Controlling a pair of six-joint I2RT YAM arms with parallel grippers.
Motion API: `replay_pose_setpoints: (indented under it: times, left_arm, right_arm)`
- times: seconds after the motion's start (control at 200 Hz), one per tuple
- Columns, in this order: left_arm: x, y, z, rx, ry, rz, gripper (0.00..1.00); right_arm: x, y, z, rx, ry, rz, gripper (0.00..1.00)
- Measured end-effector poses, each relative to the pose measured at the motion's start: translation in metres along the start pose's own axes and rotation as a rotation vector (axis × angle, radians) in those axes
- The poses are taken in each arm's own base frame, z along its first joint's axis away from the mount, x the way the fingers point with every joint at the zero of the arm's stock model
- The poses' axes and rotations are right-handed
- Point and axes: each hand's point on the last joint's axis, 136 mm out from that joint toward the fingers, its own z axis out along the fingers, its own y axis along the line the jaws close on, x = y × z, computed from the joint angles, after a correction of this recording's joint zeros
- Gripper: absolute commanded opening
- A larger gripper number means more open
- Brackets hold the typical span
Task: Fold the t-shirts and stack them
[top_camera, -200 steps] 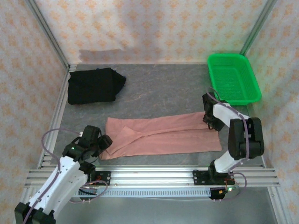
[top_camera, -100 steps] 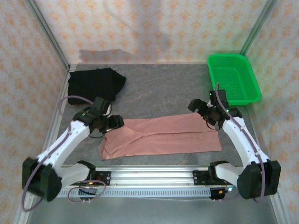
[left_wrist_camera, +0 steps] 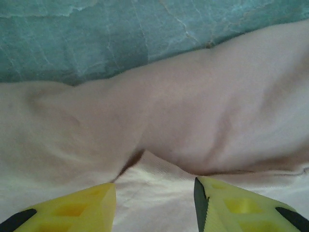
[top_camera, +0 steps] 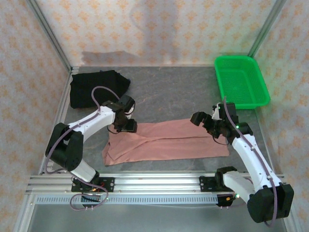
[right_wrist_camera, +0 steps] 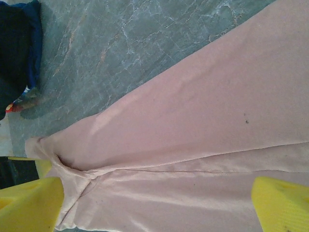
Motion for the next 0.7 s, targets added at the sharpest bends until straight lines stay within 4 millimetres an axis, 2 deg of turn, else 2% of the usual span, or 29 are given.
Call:
replay_pose_setpoints:
  times: [0.165, 0.42, 0.701]
  left_arm:
    - [-0.007, 0.002, 0.005, -0.031, 0.008, 0.022, 0.44]
    - [-0.004, 0.001, 0.01, -0.038, 0.032, 0.047, 0.39]
    - [-0.001, -0.003, 0.011, -0.032, 0.037, 0.071, 0.21]
  right_arm:
    - [0.001, -0.001, 0.0, 0.003, 0.003, 0.002, 0.99]
    - [0.001, -0.001, 0.0, 0.004, 0.004, 0.003, 0.99]
    - [0.001, -0.003, 0.003, 0.015, 0.012, 0.008, 0.99]
